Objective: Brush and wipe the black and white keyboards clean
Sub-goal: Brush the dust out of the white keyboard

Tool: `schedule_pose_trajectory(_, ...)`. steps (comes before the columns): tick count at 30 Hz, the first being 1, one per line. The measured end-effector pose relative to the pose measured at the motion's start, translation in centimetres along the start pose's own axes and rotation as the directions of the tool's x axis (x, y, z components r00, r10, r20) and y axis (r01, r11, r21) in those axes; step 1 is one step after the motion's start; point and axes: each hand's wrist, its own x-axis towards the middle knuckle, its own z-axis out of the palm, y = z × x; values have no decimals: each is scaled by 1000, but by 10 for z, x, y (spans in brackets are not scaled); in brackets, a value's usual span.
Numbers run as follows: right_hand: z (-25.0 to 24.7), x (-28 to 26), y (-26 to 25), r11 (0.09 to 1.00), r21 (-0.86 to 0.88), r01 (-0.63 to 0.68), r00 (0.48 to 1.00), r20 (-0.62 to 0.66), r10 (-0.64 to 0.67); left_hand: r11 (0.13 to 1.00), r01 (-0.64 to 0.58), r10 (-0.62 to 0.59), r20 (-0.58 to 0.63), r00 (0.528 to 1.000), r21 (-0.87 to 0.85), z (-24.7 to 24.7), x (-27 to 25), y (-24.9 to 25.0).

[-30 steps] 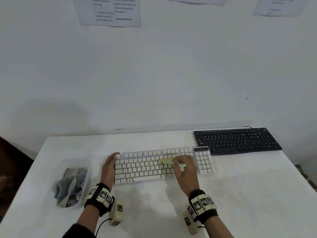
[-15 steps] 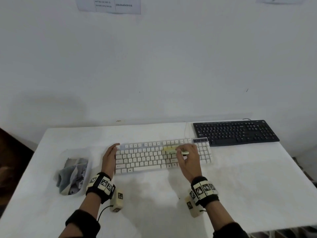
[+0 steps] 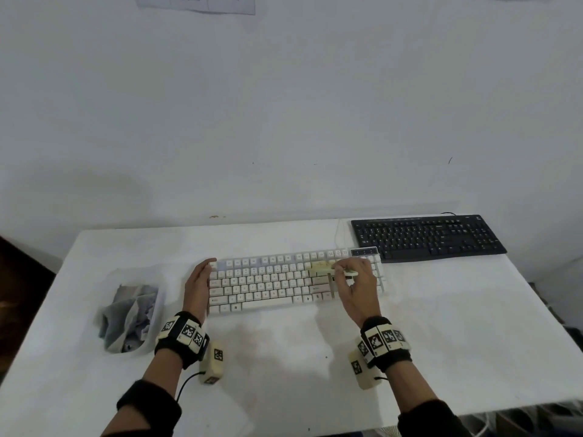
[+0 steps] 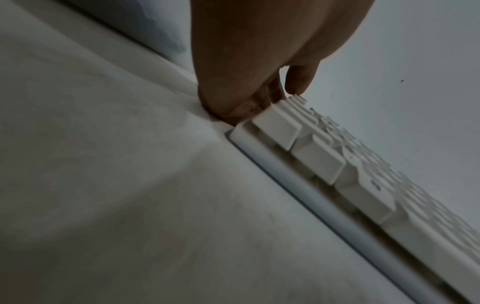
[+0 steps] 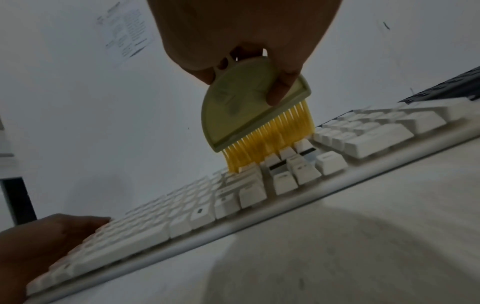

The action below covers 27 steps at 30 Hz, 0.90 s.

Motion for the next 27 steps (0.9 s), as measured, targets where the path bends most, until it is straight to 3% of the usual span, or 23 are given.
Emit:
schedule_pose_trajectory(4,-2,3,-6,1000,25,13,998,-54,-12,999,-28,29,-30,999,33,3,0,-3)
schedule_pose_trajectory(8,-3,3,-6,999,10,35,999,0,-35,990,-79,81,-14,997,113,0,1,-8)
schedule_pose_trajectory(14,-30,14,23,994,-22,-103,991,-85,101,984,-119,118,12,993,136,0,-1,-9)
schedule_pose_trajectory(18,-27,20,12,997,25,-79,991,-102,81,982,-122,123,6,992,147,-3,2,-12)
schedule_pose_trajectory(22,-23,16,8,998,-14,-58,998,-8,58,979,-111,110,14,994,173,-5,8,-17)
schedule_pose_trajectory(27,-42,16,27,994,-62,-88,993,-79,83,981,-102,104,-5,995,163,-1,3,-12)
